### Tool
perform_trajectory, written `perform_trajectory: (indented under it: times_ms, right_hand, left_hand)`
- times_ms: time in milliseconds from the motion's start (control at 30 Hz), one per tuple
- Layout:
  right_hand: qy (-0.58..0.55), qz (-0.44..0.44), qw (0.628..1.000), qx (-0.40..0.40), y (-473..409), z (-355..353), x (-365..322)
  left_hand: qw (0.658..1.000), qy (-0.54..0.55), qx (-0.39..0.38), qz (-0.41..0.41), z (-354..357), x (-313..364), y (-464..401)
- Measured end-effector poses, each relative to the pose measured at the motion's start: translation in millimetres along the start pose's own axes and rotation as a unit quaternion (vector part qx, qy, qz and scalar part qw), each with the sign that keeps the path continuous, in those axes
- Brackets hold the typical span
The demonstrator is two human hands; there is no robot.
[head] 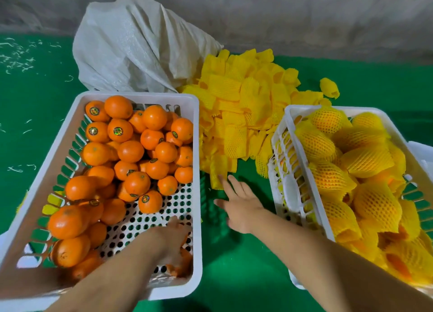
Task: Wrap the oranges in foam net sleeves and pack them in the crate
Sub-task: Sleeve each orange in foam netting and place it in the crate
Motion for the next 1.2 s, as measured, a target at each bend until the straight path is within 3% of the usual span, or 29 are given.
perform_trajectory:
  times_ms: [200,267,367,433,533,600,667,833,967,1100,1200]
  right_hand:
    - [-0.023,0.043,0.999,-0.008,-48.7,-2.3,9.0]
    - [-0.096,0.053,0.993,0.048,-48.0,-5.1,13.4]
    - [-0.187,0.069,0.959,0.202,-32.1,-17.5,18.8]
    - [-0.329,0.118,0.891,0.291,-13.1,-18.1,25.3]
    - [-0.522,0.173,0.761,0.343,17.2,-10.7,17.7]
    - [-0.600,0.169,0.685,0.378,36.8,-15.3,2.7]
    - [-0.634,0.154,0.632,0.417,57.4,-30.9,-11.1]
    - [-0.618,0.063,0.613,0.489,102.9,-90.5,-51.3]
    - [-0.612,0.035,0.621,0.488,116.2,-111.2,-76.6]
    - [-0.604,0.046,0.644,0.467,121.9,-108.1,-87.8]
    - [-0.580,0.084,0.624,0.517,132.6,-110.0,-80.4]
  left_hand:
    - [0.997,0.064,0.029,-0.007,-1.5,-16.8,-12.8]
    - [0.992,0.107,0.062,-0.029,-9.8,-25.8,-15.3]
    - [0.971,0.176,0.158,-0.035,-26.4,-28.5,-14.6]
    - [0.960,0.211,0.185,-0.029,-32.9,-28.9,-12.9]
    - [0.941,0.264,0.211,-0.018,-43.6,-34.9,-4.5]
    - [0.902,0.321,0.287,0.003,-62.4,-42.2,12.4]
    - [0.840,0.398,0.368,0.034,-76.7,-51.2,40.2]
    - [0.678,0.609,0.367,0.186,-53.1,-33.2,111.4]
    - [0.577,0.724,0.286,0.247,-20.3,-0.7,123.6]
    - [0.561,0.732,0.295,0.249,-14.7,6.0,133.2]
    - [0.549,0.735,0.304,0.258,-14.1,5.9,136.9]
Point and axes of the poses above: each hand's wrist, its own y-axis away from the middle knuckle, its own z-axis out of the palm, x = y × z, the point moved 7 cm from there along -y, towards the middle knuckle, and after that the axes turned 7 degrees about -z, right-handed, at the moved point
